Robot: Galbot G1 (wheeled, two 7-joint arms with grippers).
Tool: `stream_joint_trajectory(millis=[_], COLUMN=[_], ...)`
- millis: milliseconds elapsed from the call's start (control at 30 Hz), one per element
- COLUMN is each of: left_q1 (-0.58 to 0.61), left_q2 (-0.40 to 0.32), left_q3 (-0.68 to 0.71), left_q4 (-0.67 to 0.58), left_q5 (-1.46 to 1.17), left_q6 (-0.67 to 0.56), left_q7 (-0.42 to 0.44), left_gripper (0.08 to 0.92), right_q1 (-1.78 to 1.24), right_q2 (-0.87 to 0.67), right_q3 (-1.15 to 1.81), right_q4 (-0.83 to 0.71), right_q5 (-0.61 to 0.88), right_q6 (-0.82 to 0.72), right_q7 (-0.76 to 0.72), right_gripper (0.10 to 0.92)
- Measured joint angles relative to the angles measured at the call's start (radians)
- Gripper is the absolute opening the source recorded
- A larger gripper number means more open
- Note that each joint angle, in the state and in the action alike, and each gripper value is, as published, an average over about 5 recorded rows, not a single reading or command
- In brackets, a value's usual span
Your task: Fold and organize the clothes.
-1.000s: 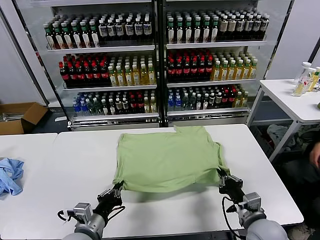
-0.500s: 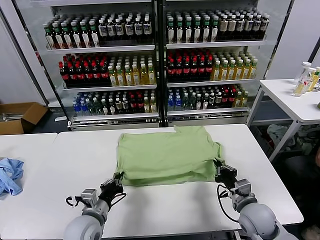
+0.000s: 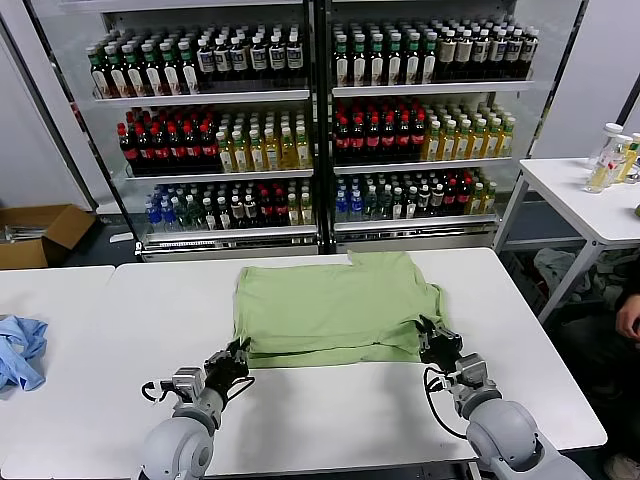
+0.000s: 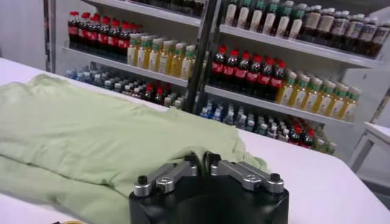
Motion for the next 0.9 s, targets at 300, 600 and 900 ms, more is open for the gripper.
stream_joint_trajectory(millis=[300, 600, 900], left_q1=[0.039, 0.036, 0.014], left_q2=[-0.009, -0.007, -0.003], left_q3=[-0.014, -0.012, 0.0], left_q4=[-0.01, 0.008, 0.034], left_q5=[0.018, 0.024, 0.01], left_q6=[-0.003, 0.009, 0.011], left_q7=[-0.018, -0.03, -0.023], left_gripper=[0.666, 0.821, 0.636], right_q1=[-0.075, -0.102, -0.089], right_q2=[-0.009, 0.004, 0.016], right_q3=[0.079, 0.118, 0.108], right_q4=[0.039, 0.015, -0.029], right_q5=[0.024, 0.068, 0.121], right_q6=[-0.017, -0.068, -0.12], right_q7=[0.011, 0.033, 0.05], right_gripper=[0.709, 0.822, 0.771])
